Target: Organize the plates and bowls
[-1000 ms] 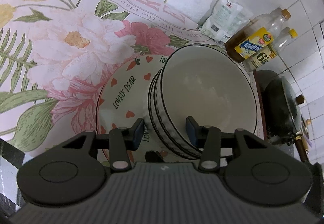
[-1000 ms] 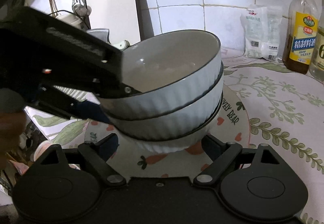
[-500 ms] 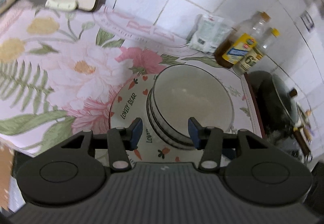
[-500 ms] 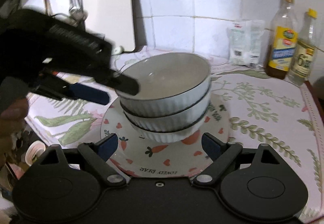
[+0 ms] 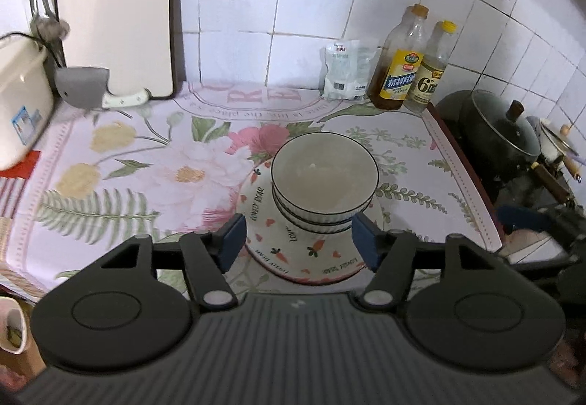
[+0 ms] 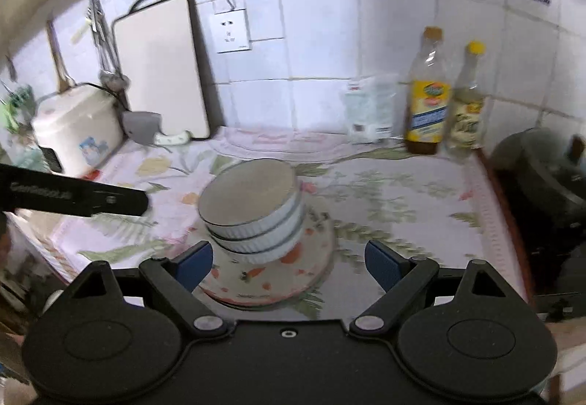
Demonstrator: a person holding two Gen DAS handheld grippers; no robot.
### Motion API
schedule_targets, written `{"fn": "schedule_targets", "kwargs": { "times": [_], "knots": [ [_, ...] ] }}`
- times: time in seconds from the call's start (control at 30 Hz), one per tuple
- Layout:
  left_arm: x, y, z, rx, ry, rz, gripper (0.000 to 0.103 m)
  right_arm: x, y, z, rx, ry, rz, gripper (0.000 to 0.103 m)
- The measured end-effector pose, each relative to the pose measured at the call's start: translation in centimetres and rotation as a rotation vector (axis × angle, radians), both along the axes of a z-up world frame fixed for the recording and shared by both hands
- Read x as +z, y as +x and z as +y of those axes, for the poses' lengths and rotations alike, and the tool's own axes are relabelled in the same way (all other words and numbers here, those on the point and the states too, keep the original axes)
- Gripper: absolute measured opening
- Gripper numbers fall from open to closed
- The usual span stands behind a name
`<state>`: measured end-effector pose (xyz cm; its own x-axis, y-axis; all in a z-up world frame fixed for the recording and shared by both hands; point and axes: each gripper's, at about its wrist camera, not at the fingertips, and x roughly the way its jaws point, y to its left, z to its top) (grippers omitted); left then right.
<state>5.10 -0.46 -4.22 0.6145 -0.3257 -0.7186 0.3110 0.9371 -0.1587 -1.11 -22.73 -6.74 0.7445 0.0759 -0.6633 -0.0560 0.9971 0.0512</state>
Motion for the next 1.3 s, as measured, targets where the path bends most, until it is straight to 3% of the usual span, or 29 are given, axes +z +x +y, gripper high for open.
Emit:
{"fn": "schedule_targets", "kwargs": {
  "times": [0.17,0.3,0.47,0.83,0.97,1.3],
  "knots": [
    [1.3,-2.0,0.4,0.002,0.038,-0.016,0.081,2.5,-1.8,0.6,-0.112,-0.104,0.045,0.099],
    [1.9,-3.5,0.9,0.050,0.051,-0.029,0.089,4.0,-3.4,0.2,-0.130,-0.070,0.053,0.099],
    [2.3,-5.5,1.4,0.167,0.062,-0.070,0.090,5.0,-6.0,-0.3,-0.174,0.013,0.028,0.099],
    [2.0,-8.4,1.1,0.128,0.091,-0.136,0.090,5.0,-9.3,0.6,-0.205,-0.027,-0.040,0.099],
    [1.7,-9.0,0.9,0.119,0.092,-0.131,0.090,4.9,-9.8,1.2,-0.211,-0.088,-0.083,0.099],
    [1.3,-10.0,0.4,0.122,0.119,-0.148,0.090,4.5,-10.7,1.3,-0.206,-0.093,-0.118,0.099]
  ]
}}
